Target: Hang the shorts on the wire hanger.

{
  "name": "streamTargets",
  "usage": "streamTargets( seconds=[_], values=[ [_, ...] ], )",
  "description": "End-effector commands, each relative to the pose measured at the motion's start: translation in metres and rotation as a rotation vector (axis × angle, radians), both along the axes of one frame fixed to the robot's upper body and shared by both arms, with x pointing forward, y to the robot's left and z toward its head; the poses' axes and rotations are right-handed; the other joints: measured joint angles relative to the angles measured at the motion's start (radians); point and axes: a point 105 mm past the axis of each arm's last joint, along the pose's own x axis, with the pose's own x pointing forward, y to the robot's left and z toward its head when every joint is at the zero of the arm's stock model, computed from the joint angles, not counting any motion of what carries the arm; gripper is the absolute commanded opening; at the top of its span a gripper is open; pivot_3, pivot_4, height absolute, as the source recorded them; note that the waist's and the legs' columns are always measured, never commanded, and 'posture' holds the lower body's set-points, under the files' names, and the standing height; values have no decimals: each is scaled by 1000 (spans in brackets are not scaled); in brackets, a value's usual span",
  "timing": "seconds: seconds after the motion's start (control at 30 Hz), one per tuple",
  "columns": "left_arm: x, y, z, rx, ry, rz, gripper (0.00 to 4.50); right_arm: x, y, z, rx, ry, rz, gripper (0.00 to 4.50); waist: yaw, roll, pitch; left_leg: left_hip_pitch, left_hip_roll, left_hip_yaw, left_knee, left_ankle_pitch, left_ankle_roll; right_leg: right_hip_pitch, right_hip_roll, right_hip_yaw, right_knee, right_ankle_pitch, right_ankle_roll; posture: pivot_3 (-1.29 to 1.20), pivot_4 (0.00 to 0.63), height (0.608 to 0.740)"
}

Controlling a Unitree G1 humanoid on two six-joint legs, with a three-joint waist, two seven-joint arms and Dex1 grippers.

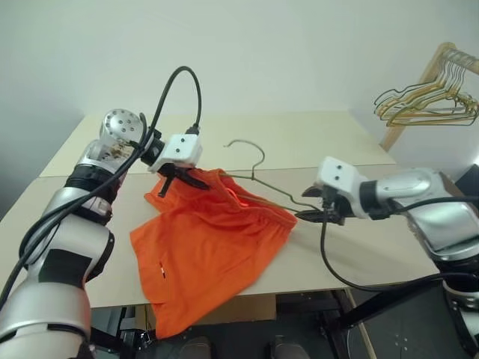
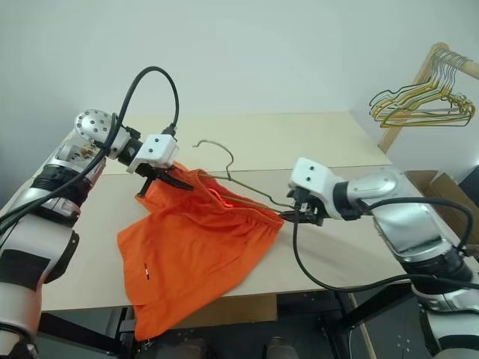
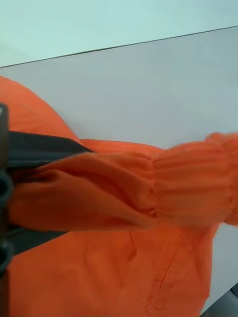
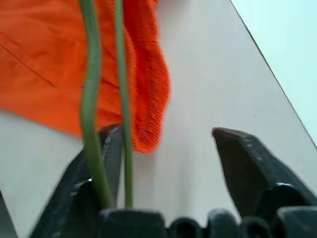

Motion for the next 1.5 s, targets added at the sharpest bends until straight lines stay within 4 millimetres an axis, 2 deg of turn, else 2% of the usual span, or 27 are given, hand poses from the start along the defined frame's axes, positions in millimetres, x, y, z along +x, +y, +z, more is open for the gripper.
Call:
streamTargets(
  seconds=[0.03,0.23,0.3,0.37,0.43,0.5,0.57,0.63,0.7,0.87,1.07,1.17,1.5],
  values=[
    [-1,-2,11,-43,-11,-1,0,-4,-12,24,57,-61,-51,4465,-3,0,0,0,0,0,0,0,0,0,0,0,0,0,0,-8,0,740],
    [0,-1,10,-72,16,23,0,-19,-38,49,244,-54,-130,4465,-6,0,0,0,0,0,0,0,0,0,0,0,0,0,0,-16,0,740],
    [1,-2,10,-83,24,31,0,-26,-53,53,378,-39,-165,4465,-6,0,0,0,-1,0,0,0,0,0,0,0,0,0,0,-16,0,740],
    [1,-2,10,-89,28,37,0,-38,-62,40,463,-1,-173,4465,0,-2,-1,0,-1,-1,0,0,0,2,0,-1,-1,0,0,-16,0,740],
    [1,-2,10,-93,29,40,0,-46,-61,20,497,50,-181,4465,0,-2,-1,2,0,-2,0,0,1,4,0,-2,-2,0,1,-17,0,740],
    [2,-2,11,-98,28,43,0,-52,-54,-16,487,133,-225,4465,0,-2,-1,2,-1,-2,1,0,1,5,0,-1,-1,0,1,-10,0,740],
    [2,-2,12,-101,26,44,0,-55,-47,-36,521,182,-257,4465,-7,-2,-1,3,0,-2,1,0,1,5,0,-1,0,0,1,-9,0,740],
    [2,-2,13,-102,24,44,0,-47,-34,-64,572,198,-334,4465,-18,-2,-1,3,-1,-2,0,0,1,4,0,0,0,0,1,-9,0,740],
    [2,-2,14,-102,22,45,0,-40,-20,-81,598,206,-371,4465,-26,-2,-1,4,0,-3,0,0,1,5,1,0,0,0,1,-10,0,740],
    [2,-3,16,-103,20,43,0,-20,21,-98,702,257,-351,4465,-30,-1,-1,3,0,-3,0,0,1,4,2,0,0,0,1,0,0,740],
    [2,-3,15,-100,20,41,0,-6,45,-103,744,305,-312,4465,-21,-1,-1,2,0,-3,0,0,1,4,1,0,0,0,1,8,0,740],
    [1,-2,15,-100,19,41,0,-5,50,-103,762,331,-291,3915,-19,-1,-1,2,-1,-3,1,0,1,4,0,0,0,0,1,19,0,740],
    [-1,3,11,-98,25,48,0,-13,42,-87,808,315,-235,390,-20,-1,-1,2,-1,-3,0,0,1,4,1,0,0,0,1,16,0,740]
  ],
)
